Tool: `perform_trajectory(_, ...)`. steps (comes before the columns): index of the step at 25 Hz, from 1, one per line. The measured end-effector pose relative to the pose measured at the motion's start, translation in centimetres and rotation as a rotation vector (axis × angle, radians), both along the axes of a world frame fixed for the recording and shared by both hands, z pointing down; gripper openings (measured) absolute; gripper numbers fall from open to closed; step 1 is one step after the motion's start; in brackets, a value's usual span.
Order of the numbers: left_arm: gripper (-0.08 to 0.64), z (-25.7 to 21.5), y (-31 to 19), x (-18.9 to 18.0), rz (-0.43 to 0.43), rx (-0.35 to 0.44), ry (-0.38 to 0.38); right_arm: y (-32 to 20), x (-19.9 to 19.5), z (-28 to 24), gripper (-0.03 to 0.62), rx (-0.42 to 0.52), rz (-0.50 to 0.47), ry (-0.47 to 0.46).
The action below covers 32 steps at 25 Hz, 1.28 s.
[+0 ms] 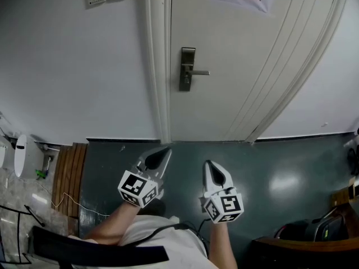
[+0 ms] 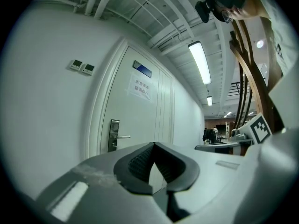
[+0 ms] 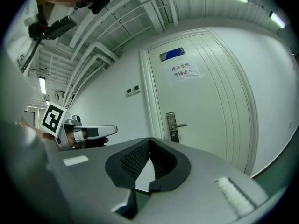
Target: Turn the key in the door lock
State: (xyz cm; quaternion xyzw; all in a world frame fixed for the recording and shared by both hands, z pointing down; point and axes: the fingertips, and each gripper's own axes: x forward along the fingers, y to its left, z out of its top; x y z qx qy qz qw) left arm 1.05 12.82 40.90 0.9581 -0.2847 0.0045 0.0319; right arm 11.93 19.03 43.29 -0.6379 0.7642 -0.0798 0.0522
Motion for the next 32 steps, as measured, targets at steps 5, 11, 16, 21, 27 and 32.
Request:
perform_trajectory(5, 0.006, 0.4, -2.0, -0.6, -0.01, 0.0, -0.002, -1.9, -0.3, 0.2, 0.008, 0.0, -0.007, 0.006)
perform_trajectory(11, 0.006, 1.1, -6.5, -1.7, -0.017, -0.018, 0.014, -5.7, -1.3, 0.2, 0.008, -0.012, -0.011, 0.017)
perform_trajectory(16, 0.006, 0.7, -11.8, -1.8, -0.012, -0.027, 0.032, -10.6, -1.6, 0.0, 0.008, -0.032, -0.005, 0.025)
perform_trajectory(21, 0.006, 0.5, -16.7, -1.1, 0.019, -0.043, 0.046, -15.5, -1.6, -0.3, 0.008, -0.054, 0.01, 0.039)
perform_trajectory(27, 0.006, 0.9, -21.9, -1.0, 0.053, -0.066, 0.045, -20.5, -1.2, -0.3, 0.008, -0.072, 0.06, 0.034)
perform_trajectory(32, 0.006, 1.2, -25.6, -0.8, 0.082, -0.083, 0.056, -24.3, -1.2, -0.4, 0.008, -0.081, 0.087, 0.04)
